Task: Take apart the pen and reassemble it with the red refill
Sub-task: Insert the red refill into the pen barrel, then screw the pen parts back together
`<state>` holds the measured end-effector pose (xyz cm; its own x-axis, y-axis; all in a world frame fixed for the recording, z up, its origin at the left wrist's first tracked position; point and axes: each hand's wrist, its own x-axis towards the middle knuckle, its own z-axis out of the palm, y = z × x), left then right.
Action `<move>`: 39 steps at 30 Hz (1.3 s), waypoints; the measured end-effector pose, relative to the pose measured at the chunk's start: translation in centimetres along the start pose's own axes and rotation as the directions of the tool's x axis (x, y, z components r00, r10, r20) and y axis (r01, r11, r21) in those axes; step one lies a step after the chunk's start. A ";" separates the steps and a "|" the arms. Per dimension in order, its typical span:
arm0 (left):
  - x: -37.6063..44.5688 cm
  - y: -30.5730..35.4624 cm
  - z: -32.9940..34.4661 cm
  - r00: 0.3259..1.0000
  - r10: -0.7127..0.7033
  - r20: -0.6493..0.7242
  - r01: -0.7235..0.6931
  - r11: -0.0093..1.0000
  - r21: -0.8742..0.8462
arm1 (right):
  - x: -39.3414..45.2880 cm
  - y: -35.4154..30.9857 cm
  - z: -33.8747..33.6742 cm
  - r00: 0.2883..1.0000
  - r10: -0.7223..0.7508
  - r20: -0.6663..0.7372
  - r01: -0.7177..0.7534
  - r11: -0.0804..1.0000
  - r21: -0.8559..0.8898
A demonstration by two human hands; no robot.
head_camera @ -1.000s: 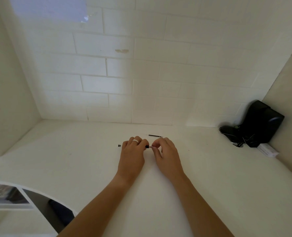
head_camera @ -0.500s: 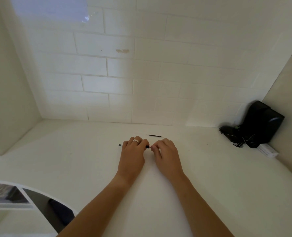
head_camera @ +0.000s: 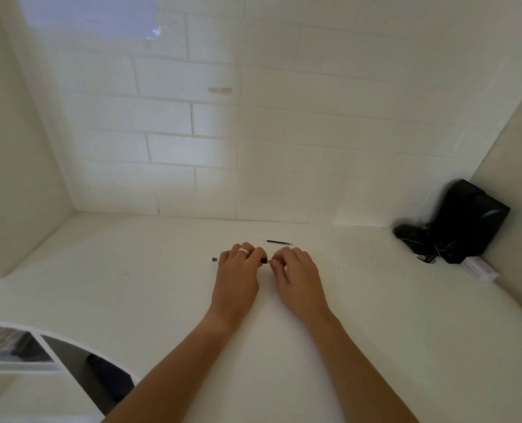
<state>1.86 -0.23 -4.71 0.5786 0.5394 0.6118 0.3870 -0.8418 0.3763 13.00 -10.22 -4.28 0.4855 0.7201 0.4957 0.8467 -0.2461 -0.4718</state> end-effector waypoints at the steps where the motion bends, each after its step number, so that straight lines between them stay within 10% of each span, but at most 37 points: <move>1: 0.0 0.0 0.0 1.000 -0.002 -0.004 0.002 1.000 -0.002 | 0.0 0.0 0.0 1.000 -0.009 0.002 0.009 1.000 -0.003; 29: -0.3 0.7 -1.0 0.999 -0.004 0.048 0.007 0.998 -0.064 | -0.2 -0.7 -0.5 0.997 -0.037 0.068 0.040 0.998 -0.045; 35: -0.2 0.0 -0.6 0.995 -0.095 0.008 0.094 0.995 0.020 | -0.2 -0.1 -1.5 0.888 0.272 -0.371 -0.268 0.961 0.063; 39: 0.0 0.0 -0.2 0.994 -0.107 0.017 0.106 0.993 0.043 | -0.3 0.7 -1.0 0.854 0.428 -0.296 -0.457 0.889 -0.030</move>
<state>1.64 -0.22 -4.59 0.5461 0.6264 0.5562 0.4767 -0.7783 0.4086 13.68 -11.30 -4.06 0.8417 0.3173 0.4370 0.5377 -0.5672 -0.6239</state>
